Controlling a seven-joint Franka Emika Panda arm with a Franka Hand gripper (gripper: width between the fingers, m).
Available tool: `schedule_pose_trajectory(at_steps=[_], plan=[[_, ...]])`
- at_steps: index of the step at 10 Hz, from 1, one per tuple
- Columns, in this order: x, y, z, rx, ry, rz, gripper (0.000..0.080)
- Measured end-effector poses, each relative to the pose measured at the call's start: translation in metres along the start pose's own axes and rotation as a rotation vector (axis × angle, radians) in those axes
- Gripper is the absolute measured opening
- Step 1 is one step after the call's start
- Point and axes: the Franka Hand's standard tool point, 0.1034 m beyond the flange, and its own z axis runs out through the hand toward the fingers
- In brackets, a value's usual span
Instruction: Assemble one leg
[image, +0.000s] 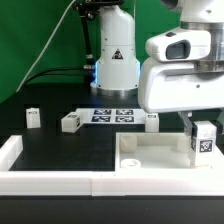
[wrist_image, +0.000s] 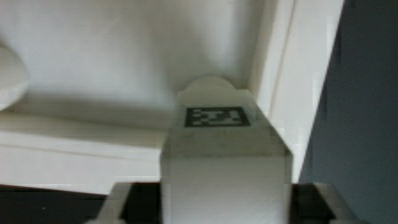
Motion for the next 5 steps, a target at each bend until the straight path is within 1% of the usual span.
schedule_pose_trajectory(at_steps=[1,2,3,5], plan=[[-0.0014,-0.0007,0.0006,0.007,-0.003,0.194,0.0292],[-0.0018,-0.0009,0.0008,0.005,-0.005,0.323,0.0292],[-0.0021,-0.0003,0.0008,0.013,-0.009,0.459,0.0294],[-0.0022,-0.0002,0.0009,0.014,-0.012,0.717,0.0294]])
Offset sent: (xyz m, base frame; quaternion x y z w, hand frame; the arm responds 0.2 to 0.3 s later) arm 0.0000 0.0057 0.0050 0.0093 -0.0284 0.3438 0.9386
